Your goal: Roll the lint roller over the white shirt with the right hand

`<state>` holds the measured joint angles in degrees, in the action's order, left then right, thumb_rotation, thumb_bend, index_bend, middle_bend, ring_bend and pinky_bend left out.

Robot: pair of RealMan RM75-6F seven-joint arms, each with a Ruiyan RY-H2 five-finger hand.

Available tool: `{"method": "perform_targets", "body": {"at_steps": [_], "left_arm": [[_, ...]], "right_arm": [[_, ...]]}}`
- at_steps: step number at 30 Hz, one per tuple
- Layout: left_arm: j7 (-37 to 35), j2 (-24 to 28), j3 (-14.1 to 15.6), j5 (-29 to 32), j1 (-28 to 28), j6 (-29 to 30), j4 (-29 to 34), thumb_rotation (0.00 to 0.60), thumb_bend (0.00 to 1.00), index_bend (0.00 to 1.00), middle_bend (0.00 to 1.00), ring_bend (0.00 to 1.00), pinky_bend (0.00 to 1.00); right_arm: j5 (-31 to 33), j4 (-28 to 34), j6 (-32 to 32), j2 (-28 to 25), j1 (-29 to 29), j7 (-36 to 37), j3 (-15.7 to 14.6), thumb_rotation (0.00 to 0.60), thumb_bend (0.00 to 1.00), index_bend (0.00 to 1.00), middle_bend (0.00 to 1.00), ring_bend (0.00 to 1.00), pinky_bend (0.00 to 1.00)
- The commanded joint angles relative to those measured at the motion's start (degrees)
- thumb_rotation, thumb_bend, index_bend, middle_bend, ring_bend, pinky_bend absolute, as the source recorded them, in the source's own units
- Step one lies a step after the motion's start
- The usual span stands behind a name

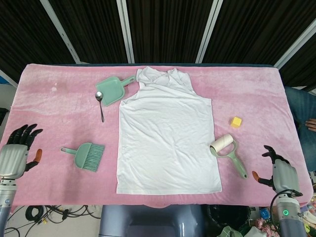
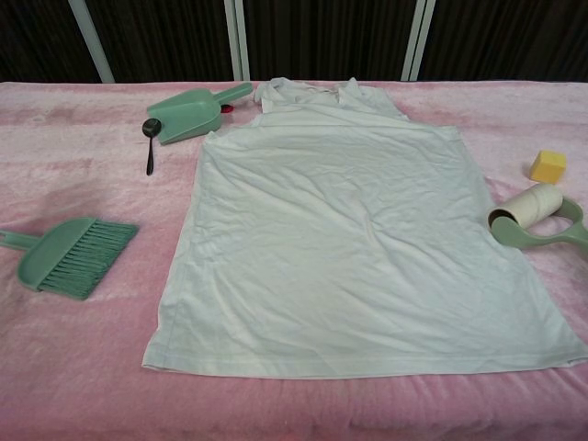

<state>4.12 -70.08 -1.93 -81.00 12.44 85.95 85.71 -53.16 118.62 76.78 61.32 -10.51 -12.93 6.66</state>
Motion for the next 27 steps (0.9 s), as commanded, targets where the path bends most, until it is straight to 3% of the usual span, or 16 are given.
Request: {"method": "perform_targets", "body": {"at_steps": [1,9,15,27], "left_arm": [[-1.23,-0.45,-0.31,2.07,-1.85,0.92,-1.92,0.6,0.46,0.19,0.09,0.05,0.12],[-3.99,0.77,0.28,0.03,-2.45,0.68,-0.48,0.6,0.46,0.18,0.09,0.05,0.11],[-3.06,1.66,-0.08,-0.16,-3.35,1.85,0.98,0.6,0.46,0.18,0.09,0.05,0.11],[-3.57,2.88,-0.49,-0.86,-4.15,2.22,2.96,0.6,0.46,0.17,0.09,0.05,0.11]], "right_arm": [[2.64,0.12,0.91,2.27,0.48,-3.33,-1.6,0.6,0.15,0.17,0.29,0.24,0.21],[6.99,-3.79,5.79,11.98,-0.65,-9.95,-0.74,0.6,0.14,0.17,0.27,0.28,0.22],[10.41,-7.51,8.33,19.29,-1.74,-11.1,2.51,0.6,0.14,0.18,0.27,0.27,0.22],[15.88,-10.87,9.71,26.78,-4.17,-13.36,6.98,0.6,0.14,0.26,0.34,0.35,0.24]]}}
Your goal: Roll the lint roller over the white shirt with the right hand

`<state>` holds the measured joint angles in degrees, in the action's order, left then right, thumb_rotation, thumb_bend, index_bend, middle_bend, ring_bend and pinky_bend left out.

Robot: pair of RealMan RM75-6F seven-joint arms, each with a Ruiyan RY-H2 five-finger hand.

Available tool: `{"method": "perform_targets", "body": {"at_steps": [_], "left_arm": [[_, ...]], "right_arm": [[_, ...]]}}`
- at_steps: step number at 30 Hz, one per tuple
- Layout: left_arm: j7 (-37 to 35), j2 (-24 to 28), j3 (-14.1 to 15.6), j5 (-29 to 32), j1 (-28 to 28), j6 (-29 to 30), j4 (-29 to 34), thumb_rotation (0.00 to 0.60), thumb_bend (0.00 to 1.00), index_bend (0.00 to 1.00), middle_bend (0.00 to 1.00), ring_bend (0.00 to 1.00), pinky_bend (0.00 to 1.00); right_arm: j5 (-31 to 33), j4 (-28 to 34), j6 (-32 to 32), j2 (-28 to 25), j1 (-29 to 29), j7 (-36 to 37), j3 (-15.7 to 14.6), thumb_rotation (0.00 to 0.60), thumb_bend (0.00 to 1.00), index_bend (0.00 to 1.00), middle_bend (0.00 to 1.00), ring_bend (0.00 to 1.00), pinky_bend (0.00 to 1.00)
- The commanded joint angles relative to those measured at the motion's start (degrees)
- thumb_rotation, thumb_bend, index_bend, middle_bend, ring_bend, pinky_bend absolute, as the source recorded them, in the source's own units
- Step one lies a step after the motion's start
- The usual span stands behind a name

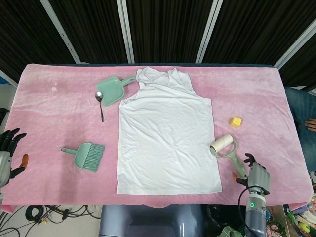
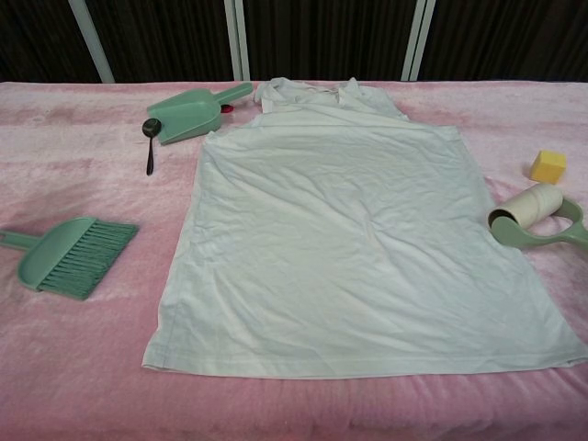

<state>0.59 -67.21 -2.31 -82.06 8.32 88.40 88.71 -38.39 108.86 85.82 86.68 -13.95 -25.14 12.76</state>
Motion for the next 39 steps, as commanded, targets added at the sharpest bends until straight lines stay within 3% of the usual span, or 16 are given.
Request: {"method": "perform_targets", "body": {"at_steps": [1,11,19,39], "left_arm": [[-0.03,0.0,-0.18,0.29,-0.03,-0.38,-0.05,0.6,0.46,0.17,0.09,0.05,0.11],[0.3,-0.2,-0.6,0.21,-0.22,-0.83,-0.18,0.6,0.46,0.17,0.1,0.05,0.11],[0.32,-0.23,-0.89,0.1,-0.47,-0.8,-0.21,0.6,0.46,0.17,0.1,0.05,0.11],[0.33,-0.35,-1.5,0.24,-0.73,-1.48,-0.42,0.6,0.46,0.17,0.1,0.05,0.11]], "right_arm": [[1.51,-1.56,0.86,1.97,-1.0,-1.68,1.11,0.6,0.14,0.27,0.35,0.35,0.24],[4.42,-6.06,2.55,6.0,-3.08,-5.02,3.98,0.6,0.14,0.31,0.37,0.38,0.28],[5.56,-8.6,3.42,7.93,-3.84,-6.42,5.22,0.6,0.15,0.37,0.43,0.45,0.4],[6.92,-12.55,2.86,11.19,-5.12,-7.33,7.34,0.6,0.2,0.44,0.47,0.49,0.47]]}}
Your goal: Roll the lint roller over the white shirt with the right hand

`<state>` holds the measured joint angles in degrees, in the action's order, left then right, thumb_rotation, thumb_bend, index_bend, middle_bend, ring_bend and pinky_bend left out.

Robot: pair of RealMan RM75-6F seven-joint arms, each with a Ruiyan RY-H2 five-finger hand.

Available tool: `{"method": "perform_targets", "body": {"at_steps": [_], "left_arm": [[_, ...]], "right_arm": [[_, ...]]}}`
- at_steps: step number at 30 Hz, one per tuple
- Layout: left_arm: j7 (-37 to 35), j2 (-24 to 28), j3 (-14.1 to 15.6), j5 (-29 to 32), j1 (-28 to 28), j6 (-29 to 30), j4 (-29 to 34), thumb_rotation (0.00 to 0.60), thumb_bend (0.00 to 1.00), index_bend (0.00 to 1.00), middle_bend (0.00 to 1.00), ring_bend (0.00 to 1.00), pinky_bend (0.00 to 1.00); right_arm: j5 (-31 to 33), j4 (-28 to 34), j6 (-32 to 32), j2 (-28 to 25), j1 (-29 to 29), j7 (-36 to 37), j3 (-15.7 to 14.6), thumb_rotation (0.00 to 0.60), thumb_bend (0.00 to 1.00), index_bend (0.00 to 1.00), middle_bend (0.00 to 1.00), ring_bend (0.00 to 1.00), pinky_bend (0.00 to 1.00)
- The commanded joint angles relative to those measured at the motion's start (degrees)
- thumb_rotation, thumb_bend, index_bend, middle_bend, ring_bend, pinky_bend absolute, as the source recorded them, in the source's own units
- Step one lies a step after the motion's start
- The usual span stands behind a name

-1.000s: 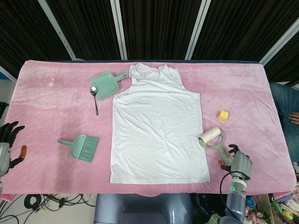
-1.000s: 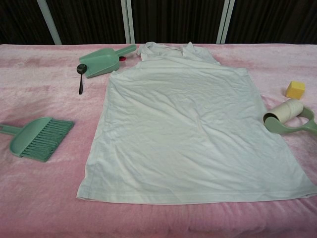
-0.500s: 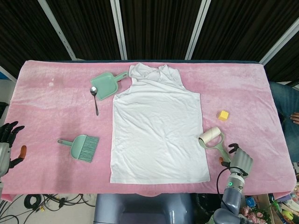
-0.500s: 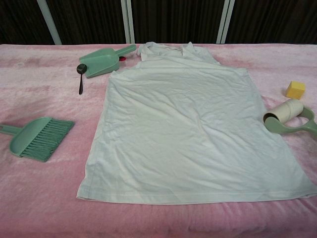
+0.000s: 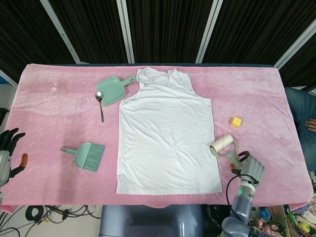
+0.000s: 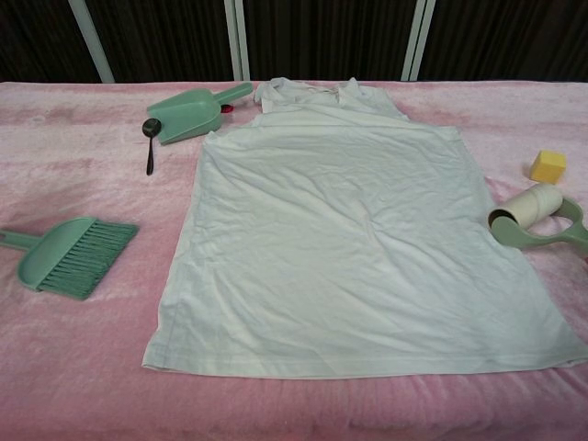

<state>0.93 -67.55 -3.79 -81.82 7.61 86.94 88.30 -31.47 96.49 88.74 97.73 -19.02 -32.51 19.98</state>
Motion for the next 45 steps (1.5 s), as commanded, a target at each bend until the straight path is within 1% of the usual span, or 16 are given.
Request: {"method": "perform_targets", "body": {"at_steps": [1,11,14,21,24,28,32,38,45], "left_arm": [[0.0,-0.03,-0.05,0.02,-0.03,-0.05,-0.02,0.6,0.46,0.17,0.1,0.05,0.11],[0.1,-0.06,-0.39,0.18,-0.2,-0.24,0.01,0.6,0.46,0.17,0.1,0.05,0.11],[0.04,-0.03,-0.5,0.13,-0.31,-0.09,0.07,0.6,0.46,0.17,0.1,0.05,0.11],[-0.1,-0.04,-0.78,0.27,-0.49,-0.05,0.17,0.6,0.46,0.17,0.1,0.05,0.11],[-0.31,-0.01,-0.88,0.28,-0.57,-0.03,0.29,0.6,0.47,0.17,0.1,0.05,0.11],[-0.35,-0.01,-0.97,0.39,-0.67,-0.05,0.35,0.6,0.46,0.17,0.1,0.05,0.11],[-0.42,0.02,-1.02,0.5,-0.68,-0.28,0.43,0.6,0.46,0.17,0.1,0.05,0.11],[-0.47,0.16,-1.06,0.41,-0.8,-0.3,0.62,0.6,0.46,0.17,0.1,0.05,0.11],[-0.35,0.2,-1.14,0.56,-0.84,-0.61,0.76,0.6,0.46,0.17,0.1,0.05,0.11]], "right_arm": [[-0.06,-0.28,-0.13,0.24,-0.08,0.07,0.18,0.6,0.2,0.44,0.47,0.49,0.47],[0.11,-1.31,-0.64,0.96,-0.33,-0.52,0.41,0.6,0.21,0.44,0.47,0.49,0.47],[0.23,-1.67,-0.94,1.21,-0.41,-0.57,0.56,0.6,0.22,0.46,0.48,0.51,0.5],[0.9,-2.8,-1.9,1.61,-0.55,-0.73,0.98,0.6,0.33,0.54,0.54,0.57,0.57],[0.25,-3.16,-2.19,1.63,-0.33,0.45,1.24,0.6,0.37,0.55,0.55,0.57,0.57],[-1.2,-3.76,-1.75,1.34,-0.21,0.47,0.6,0.6,0.4,0.55,0.55,0.57,0.57],[-2.51,-4.18,-1.85,0.98,-0.06,0.64,-0.11,0.6,0.44,0.58,0.57,0.58,0.58],[-5.73,-3.65,-4.38,-1.21,0.39,2.5,-1.51,0.6,0.48,0.63,0.6,0.6,0.61],[-10.16,0.57,-9.97,-7.61,0.84,5.93,-2.43,0.6,0.48,0.64,0.61,0.61,0.62]]}}
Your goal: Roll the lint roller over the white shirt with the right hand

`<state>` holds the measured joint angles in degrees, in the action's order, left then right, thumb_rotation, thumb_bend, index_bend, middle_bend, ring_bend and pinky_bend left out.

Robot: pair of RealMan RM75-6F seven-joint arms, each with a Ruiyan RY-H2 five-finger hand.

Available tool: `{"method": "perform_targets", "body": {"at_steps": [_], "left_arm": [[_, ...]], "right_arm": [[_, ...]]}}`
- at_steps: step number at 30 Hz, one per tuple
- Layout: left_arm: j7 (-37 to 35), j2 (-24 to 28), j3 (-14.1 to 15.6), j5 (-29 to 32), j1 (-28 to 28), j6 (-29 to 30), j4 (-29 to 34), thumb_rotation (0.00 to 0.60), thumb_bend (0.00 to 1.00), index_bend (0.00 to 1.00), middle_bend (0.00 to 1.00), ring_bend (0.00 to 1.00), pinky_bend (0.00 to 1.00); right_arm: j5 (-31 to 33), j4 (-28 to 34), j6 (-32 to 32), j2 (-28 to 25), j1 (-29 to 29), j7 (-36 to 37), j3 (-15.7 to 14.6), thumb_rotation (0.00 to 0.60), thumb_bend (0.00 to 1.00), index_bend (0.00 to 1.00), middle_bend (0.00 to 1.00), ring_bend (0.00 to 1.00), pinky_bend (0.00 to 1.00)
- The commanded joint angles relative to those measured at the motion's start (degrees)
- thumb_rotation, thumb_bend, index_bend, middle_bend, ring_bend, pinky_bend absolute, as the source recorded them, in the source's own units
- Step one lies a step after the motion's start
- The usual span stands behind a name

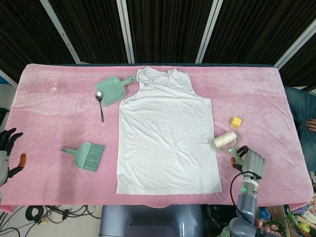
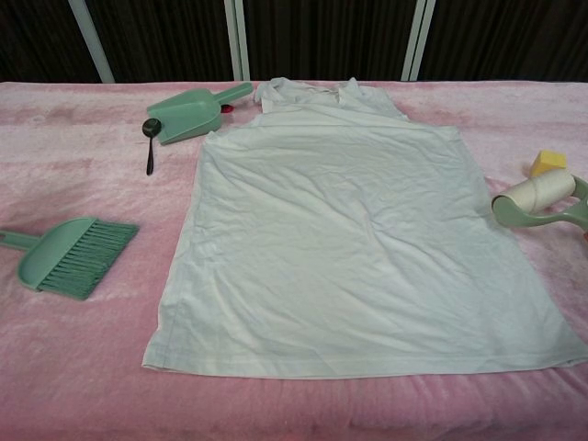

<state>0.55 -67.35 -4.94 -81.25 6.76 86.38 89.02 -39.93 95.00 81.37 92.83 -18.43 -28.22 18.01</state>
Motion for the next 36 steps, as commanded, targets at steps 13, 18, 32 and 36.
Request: {"method": "perform_targets", "body": {"at_steps": [13,18,32,36], "left_arm": [[0.73,0.29,-0.05,-0.31,-0.08,-0.09,0.25,0.6,0.46,0.17,0.1,0.05,0.12],[0.64,0.17,-0.04,-0.39,0.04,-0.4,-0.15,0.6,0.46,0.17,0.1,0.05,0.12],[0.88,-0.17,0.13,0.06,0.55,-2.27,-1.03,0.6,0.46,0.17,0.1,0.05,0.11],[1.69,-0.43,-0.34,0.89,0.42,-2.01,-1.05,0.6,0.46,0.17,0.1,0.05,0.09]], "right_arm": [[-3.77,9.53,-23.56,-17.74,-3.56,6.4,-0.96,0.6,0.49,0.65,0.62,0.61,0.62],[-5.63,8.5,-29.07,-19.96,-7.0,5.17,-1.2,0.6,0.51,0.65,0.62,0.61,0.62],[-8.23,2.95,-41.5,-20.13,-14.84,7.71,-3.54,0.6,0.51,0.65,0.62,0.61,0.62],[-8.85,1.27,-42.87,-18.69,-16.63,8.92,-4.03,0.6,0.51,0.65,0.62,0.61,0.62]]}}
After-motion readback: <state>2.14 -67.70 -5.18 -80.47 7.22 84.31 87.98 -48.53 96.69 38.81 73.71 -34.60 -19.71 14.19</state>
